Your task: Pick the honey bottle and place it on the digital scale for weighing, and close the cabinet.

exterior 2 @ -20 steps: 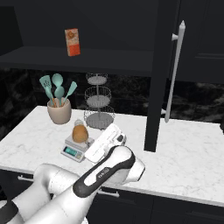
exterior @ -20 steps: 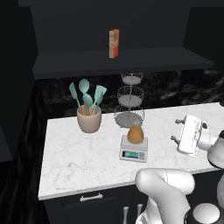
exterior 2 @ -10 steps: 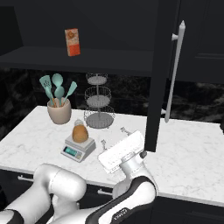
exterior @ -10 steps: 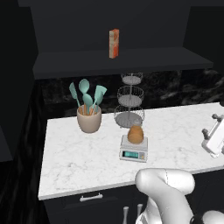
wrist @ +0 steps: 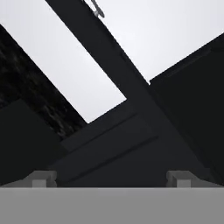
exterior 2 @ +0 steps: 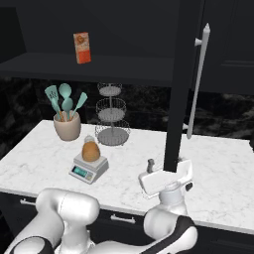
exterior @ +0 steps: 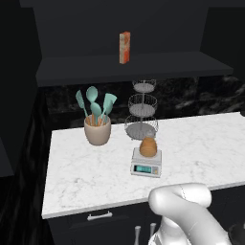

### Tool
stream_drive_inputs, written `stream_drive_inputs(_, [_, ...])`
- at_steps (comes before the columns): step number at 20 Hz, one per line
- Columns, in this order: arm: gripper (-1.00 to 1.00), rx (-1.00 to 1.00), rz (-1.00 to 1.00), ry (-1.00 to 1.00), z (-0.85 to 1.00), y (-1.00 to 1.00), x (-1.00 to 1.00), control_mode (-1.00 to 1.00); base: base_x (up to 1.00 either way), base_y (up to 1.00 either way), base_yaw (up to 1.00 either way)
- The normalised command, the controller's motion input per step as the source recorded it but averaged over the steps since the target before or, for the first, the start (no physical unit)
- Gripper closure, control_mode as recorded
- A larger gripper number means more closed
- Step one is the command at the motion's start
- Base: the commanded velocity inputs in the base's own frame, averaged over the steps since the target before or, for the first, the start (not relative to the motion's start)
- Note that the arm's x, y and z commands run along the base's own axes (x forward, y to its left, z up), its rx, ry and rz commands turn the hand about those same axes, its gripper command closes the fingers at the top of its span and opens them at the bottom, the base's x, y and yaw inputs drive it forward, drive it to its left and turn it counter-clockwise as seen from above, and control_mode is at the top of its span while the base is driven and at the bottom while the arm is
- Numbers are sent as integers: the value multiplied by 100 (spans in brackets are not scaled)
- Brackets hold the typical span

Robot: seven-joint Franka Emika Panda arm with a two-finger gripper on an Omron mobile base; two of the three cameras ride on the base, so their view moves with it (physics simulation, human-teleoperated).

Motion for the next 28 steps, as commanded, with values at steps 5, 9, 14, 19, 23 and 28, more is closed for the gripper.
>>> stream_drive_inputs(5, [-100,22,0,1,31,-92,-2,-100,0,0,0])
stream_drive_inputs(9, [-100,18,1,4,7,-84,-2,-100,0,0,0])
stream_drive_inputs(14, [-100,12,7,9,-26,-75,0,-100,0,0,0])
stream_drive_inputs(19, [-100,16,12,9,10,-77,3,-100,0,0,0])
stream_drive_inputs(23, [-100,12,17,6,39,-68,0,-100,0,0,0])
stream_drive_inputs(28, [-100,1,19,-1,45,-19,0,-100,0,0,0])
